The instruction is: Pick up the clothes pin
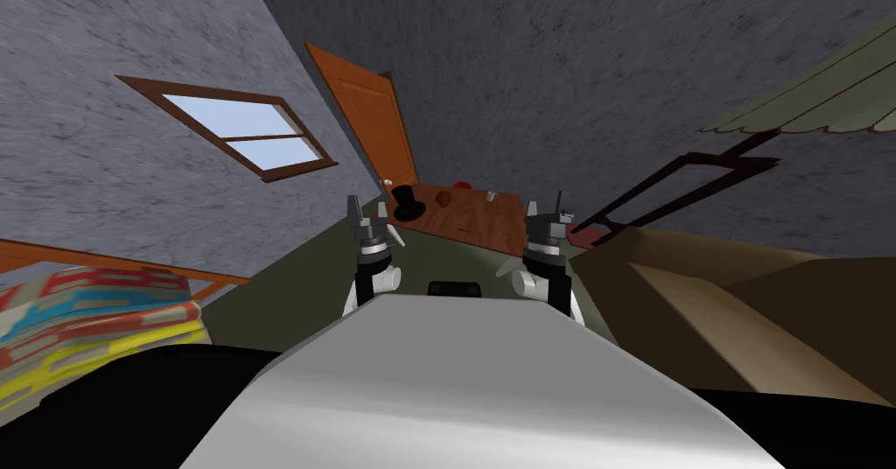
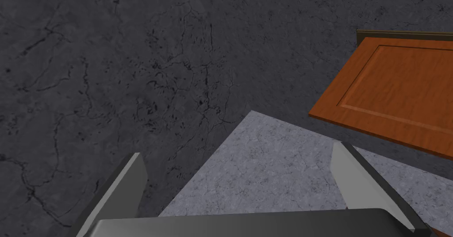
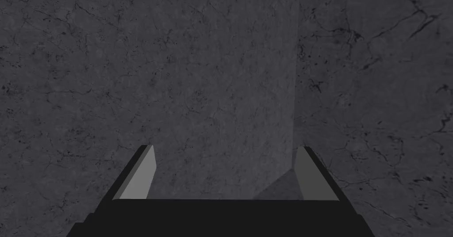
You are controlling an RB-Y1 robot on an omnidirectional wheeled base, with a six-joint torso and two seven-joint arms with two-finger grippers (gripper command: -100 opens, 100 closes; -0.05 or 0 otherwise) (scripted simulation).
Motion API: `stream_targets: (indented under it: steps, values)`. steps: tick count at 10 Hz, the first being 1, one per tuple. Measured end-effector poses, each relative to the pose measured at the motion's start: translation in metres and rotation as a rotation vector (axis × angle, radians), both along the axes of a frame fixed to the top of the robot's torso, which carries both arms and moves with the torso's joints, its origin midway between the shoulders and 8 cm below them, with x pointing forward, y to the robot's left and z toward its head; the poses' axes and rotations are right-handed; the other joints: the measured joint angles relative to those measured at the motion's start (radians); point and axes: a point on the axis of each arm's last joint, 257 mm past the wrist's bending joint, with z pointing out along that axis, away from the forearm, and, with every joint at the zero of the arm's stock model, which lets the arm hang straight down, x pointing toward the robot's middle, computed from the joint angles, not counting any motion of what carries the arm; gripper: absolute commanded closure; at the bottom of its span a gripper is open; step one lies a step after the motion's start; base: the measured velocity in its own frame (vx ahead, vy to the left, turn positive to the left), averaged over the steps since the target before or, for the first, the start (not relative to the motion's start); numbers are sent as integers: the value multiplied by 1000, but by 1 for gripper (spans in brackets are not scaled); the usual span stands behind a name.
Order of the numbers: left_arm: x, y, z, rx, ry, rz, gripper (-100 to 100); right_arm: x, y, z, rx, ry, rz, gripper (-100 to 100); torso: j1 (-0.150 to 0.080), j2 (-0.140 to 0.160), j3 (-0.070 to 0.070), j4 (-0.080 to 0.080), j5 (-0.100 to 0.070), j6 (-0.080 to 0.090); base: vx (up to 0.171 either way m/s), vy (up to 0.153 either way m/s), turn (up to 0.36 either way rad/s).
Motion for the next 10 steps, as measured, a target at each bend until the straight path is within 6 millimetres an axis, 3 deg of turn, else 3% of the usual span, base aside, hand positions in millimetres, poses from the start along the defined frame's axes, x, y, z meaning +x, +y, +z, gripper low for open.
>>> stream_targets:
  steps: [5,10]
  values:
    - [0,0,0,0,0,0,0,11,14,-29,-145,106,42,-100,0,0,0,0,0,0,6,8,152]
    - [0,0,0,0,0,0,0,19,23,-75,-299,240,79,-100,0,-1,0,0,0,0,9,11,184]
